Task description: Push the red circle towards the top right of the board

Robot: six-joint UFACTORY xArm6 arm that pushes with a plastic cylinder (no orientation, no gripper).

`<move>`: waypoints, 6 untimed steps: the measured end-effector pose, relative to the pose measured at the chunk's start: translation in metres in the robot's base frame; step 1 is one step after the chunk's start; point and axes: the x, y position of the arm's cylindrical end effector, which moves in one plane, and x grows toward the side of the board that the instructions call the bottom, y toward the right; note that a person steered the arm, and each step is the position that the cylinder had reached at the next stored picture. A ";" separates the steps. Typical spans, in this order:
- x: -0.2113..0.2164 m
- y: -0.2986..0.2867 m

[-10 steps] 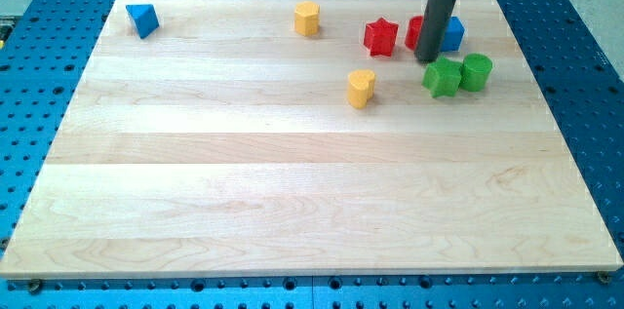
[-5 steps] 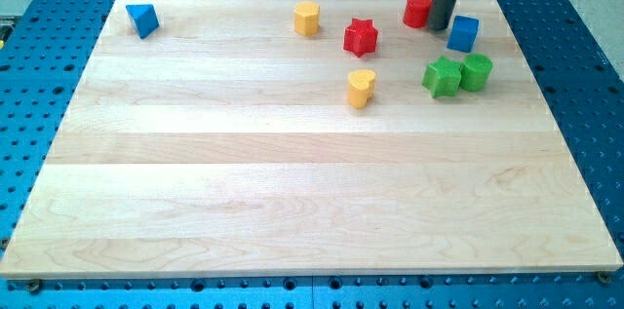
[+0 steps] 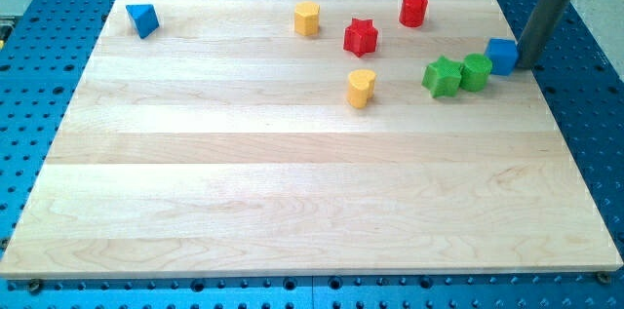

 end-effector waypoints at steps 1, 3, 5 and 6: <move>-0.013 -0.036; -0.069 -0.119; -0.097 -0.154; -0.110 -0.115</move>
